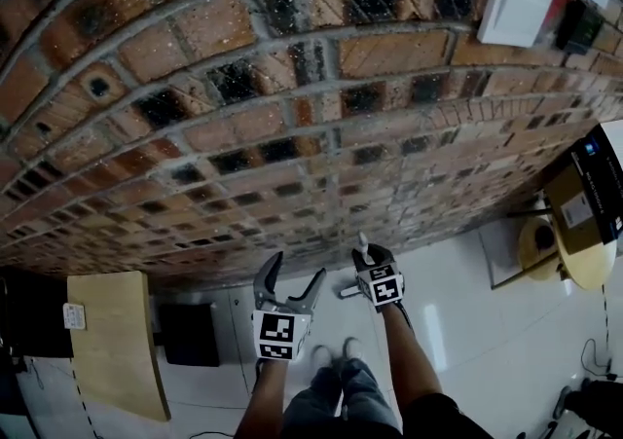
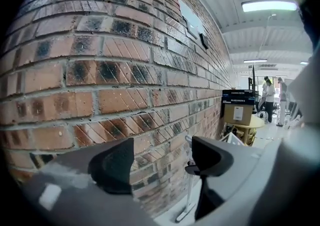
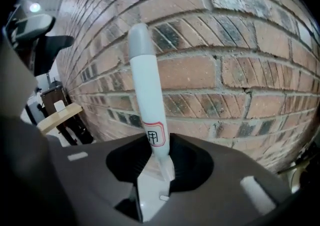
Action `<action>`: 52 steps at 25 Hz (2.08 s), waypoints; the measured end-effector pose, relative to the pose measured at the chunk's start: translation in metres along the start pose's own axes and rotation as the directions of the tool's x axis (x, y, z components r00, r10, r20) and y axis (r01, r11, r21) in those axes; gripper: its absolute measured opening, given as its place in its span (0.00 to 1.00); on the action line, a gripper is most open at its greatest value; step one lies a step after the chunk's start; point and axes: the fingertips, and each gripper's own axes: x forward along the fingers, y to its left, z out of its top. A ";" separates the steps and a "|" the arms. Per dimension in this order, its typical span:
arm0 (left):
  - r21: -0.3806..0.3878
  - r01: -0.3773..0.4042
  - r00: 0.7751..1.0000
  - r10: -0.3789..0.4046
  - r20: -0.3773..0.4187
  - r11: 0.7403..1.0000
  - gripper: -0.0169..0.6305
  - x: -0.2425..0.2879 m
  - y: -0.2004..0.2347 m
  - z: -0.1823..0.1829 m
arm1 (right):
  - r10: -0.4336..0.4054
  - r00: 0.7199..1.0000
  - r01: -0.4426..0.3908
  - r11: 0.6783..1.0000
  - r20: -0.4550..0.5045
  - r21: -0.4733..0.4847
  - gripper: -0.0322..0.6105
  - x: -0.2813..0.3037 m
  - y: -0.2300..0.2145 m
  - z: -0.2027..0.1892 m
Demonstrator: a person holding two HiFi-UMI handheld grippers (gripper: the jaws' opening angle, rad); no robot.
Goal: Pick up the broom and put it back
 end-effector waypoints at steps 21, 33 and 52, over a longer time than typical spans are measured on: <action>-0.062 -0.208 0.939 0.218 0.265 0.976 0.57 -0.134 0.066 0.125 | -0.138 0.895 0.202 0.973 0.425 -0.109 0.22 -0.222 0.114 0.212; -0.102 -0.318 0.867 0.333 0.370 0.943 0.55 -0.190 0.085 0.183 | -0.091 0.828 0.183 0.976 0.554 -0.113 0.21 -0.313 0.147 0.295; -0.086 -0.323 0.853 0.330 0.404 0.942 0.55 -0.217 0.080 0.188 | 0.036 0.773 0.074 0.987 0.634 -0.146 0.21 -0.352 0.187 0.319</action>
